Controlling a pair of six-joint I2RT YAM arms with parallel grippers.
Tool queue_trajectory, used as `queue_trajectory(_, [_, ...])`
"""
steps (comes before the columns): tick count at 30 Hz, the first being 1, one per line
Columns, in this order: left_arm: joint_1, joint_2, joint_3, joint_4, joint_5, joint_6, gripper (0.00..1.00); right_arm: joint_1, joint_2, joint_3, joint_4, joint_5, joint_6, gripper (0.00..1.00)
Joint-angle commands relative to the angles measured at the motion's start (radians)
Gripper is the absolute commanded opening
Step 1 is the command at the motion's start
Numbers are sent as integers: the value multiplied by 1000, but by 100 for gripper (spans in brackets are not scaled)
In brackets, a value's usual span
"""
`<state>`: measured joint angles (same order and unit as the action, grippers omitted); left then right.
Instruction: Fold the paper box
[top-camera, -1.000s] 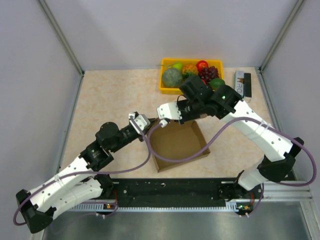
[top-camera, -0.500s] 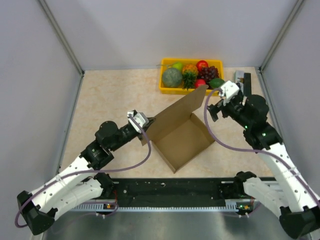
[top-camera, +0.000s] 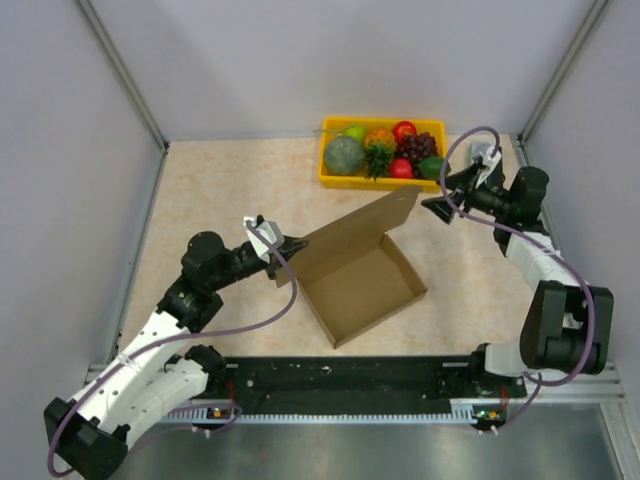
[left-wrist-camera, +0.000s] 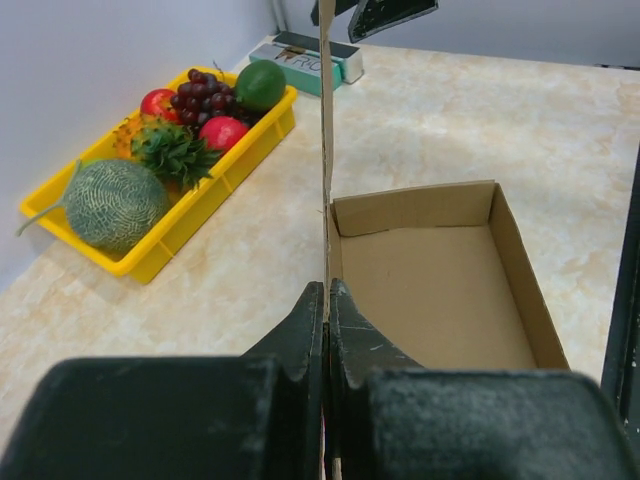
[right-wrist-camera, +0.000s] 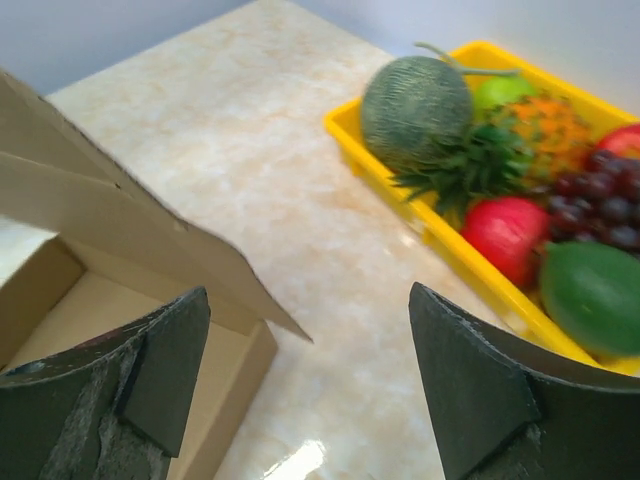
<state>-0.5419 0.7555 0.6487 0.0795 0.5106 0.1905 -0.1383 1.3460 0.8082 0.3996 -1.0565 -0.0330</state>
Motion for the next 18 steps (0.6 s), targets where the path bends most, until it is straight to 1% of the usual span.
queue_trajectory(1, [17,-10,34,42,118,24,0,-1,83,173,31,-319,-14,81])
queue_trajectory(2, [20,-10,34,45,129,27,0,2,106,199,-40,-341,-119,81])
queue_trajectory(4, [26,-1,34,48,150,29,0,26,145,233,-146,-350,-178,80])
queue_trajectory(5, [28,11,37,49,151,30,0,38,148,238,-183,-347,-259,80])
queue_trajectory(6, [31,19,43,46,152,33,0,49,151,246,-264,-335,-334,80])
queue_trajectory(7, [31,28,55,39,157,39,0,68,153,268,-438,-333,-422,80])
queue_trajectory(8, [31,42,61,25,157,41,0,71,160,278,-511,-338,-553,79])
queue_trajectory(9, [31,47,66,23,154,43,0,71,162,281,-540,-338,-586,76])
queue_trajectory(11, [31,51,65,31,149,44,0,71,156,257,-545,-330,-619,75])
queue_trajectory(14, [33,56,65,36,149,41,0,74,168,246,-545,-342,-640,73])
queue_trajectory(18, [36,64,69,39,143,40,0,83,206,258,-545,-368,-648,68])
